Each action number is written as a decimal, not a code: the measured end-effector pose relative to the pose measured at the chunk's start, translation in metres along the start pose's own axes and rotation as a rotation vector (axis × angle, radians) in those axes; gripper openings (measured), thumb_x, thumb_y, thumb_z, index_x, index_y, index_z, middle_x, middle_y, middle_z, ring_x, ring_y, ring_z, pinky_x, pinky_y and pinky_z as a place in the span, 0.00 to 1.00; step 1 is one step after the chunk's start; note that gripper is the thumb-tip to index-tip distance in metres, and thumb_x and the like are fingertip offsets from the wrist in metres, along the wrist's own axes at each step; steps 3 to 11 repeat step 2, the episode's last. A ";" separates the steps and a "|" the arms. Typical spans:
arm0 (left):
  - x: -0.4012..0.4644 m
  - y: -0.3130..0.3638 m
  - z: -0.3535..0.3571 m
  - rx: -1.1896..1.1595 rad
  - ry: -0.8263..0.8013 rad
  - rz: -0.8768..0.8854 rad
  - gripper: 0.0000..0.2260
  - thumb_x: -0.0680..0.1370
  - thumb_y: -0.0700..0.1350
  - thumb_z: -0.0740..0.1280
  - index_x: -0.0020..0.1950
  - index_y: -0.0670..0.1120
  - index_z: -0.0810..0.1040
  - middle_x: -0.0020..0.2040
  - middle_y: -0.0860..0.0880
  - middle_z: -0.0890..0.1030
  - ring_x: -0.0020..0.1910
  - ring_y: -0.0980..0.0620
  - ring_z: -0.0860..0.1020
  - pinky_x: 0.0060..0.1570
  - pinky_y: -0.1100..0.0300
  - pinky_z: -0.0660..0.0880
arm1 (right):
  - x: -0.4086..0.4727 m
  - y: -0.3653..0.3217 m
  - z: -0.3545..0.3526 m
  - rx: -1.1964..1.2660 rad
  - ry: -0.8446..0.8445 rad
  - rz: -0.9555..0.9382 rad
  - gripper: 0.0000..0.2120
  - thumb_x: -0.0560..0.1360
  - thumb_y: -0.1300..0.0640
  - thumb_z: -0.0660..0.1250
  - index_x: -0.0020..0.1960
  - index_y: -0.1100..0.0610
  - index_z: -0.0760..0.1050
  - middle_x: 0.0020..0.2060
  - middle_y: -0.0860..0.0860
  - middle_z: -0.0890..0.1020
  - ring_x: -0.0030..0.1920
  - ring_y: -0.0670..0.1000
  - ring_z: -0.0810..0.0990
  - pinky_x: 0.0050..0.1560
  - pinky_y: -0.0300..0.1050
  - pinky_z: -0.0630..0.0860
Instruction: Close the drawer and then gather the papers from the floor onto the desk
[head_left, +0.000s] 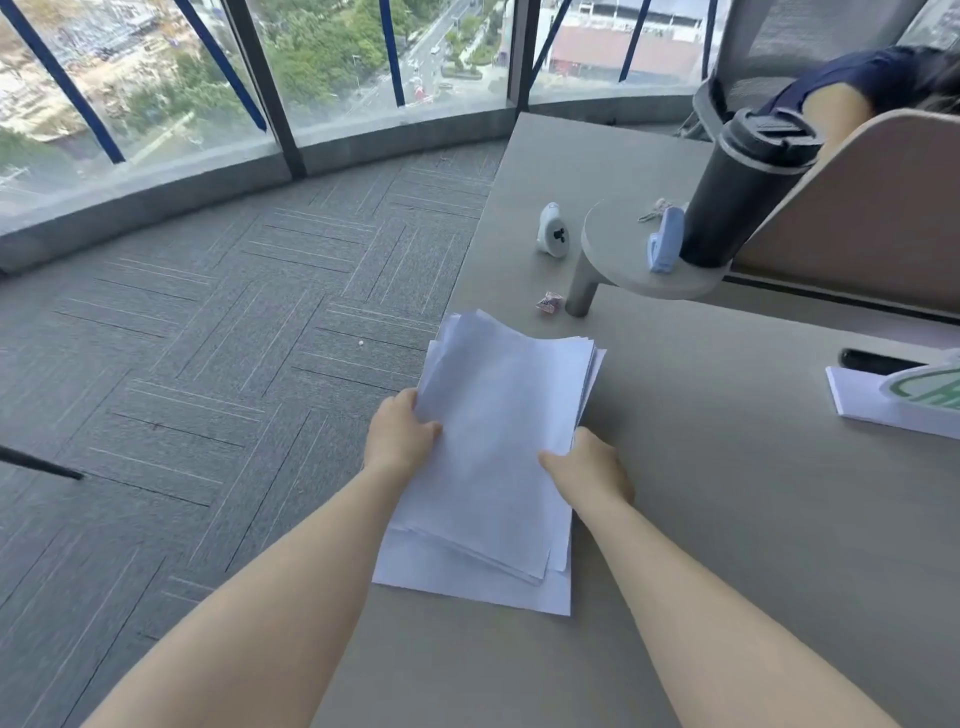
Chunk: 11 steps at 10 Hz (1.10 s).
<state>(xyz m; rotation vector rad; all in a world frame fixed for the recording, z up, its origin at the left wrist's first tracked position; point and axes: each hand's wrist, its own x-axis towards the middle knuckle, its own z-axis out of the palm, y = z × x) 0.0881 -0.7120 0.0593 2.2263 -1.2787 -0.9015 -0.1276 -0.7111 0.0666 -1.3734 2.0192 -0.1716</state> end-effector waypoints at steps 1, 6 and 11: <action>-0.004 -0.002 0.004 0.130 0.062 0.009 0.26 0.72 0.47 0.69 0.69 0.45 0.69 0.61 0.40 0.72 0.61 0.39 0.71 0.59 0.48 0.70 | -0.005 -0.001 -0.004 -0.188 0.046 0.082 0.23 0.68 0.39 0.63 0.52 0.55 0.68 0.42 0.50 0.76 0.49 0.57 0.80 0.42 0.47 0.70; -0.024 -0.001 0.001 0.263 0.153 0.058 0.27 0.74 0.49 0.69 0.71 0.46 0.67 0.64 0.42 0.71 0.62 0.40 0.70 0.59 0.47 0.69 | -0.013 0.007 -0.011 -0.155 0.073 0.085 0.26 0.69 0.34 0.61 0.51 0.55 0.67 0.43 0.52 0.79 0.46 0.57 0.81 0.39 0.47 0.70; -0.024 -0.001 0.001 0.263 0.153 0.058 0.27 0.74 0.49 0.69 0.71 0.46 0.67 0.64 0.42 0.71 0.62 0.40 0.70 0.59 0.47 0.69 | -0.013 0.007 -0.011 -0.155 0.073 0.085 0.26 0.69 0.34 0.61 0.51 0.55 0.67 0.43 0.52 0.79 0.46 0.57 0.81 0.39 0.47 0.70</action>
